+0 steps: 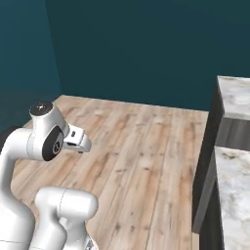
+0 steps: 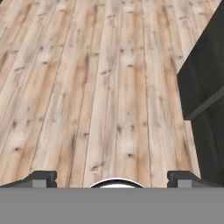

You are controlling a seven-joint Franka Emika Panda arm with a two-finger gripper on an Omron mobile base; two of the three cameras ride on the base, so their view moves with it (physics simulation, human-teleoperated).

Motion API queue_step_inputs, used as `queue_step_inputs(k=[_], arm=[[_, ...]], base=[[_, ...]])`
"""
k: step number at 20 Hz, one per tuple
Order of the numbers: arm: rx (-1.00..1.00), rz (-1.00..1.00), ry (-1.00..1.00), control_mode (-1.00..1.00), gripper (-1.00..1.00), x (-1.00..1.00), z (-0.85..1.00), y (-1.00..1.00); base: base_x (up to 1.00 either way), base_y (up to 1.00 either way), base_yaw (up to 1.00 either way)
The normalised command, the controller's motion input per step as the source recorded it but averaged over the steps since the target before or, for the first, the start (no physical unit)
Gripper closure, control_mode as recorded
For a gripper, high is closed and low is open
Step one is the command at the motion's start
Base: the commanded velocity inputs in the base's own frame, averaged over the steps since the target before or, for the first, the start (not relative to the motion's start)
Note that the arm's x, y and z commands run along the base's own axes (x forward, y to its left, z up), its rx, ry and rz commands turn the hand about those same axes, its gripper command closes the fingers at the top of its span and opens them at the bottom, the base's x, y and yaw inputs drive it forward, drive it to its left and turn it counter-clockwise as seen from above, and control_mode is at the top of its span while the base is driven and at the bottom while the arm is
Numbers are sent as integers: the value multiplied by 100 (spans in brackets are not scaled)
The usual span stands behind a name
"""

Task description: Four empty soda cans are scattered around the kitchen. Gather all the cans and cluster them next to the stove for recycling.

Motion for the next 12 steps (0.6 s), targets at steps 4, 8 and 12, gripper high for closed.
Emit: queue_step_inputs(k=[4,8,12], arm=[[0,0,0,100,-100,0,0,0],[0,0,0,100,-100,0,0,0],[0,0,0,100,-100,0,0,0]], base=[[71,50,-22],[75,52,-20],[75,51,-21]])
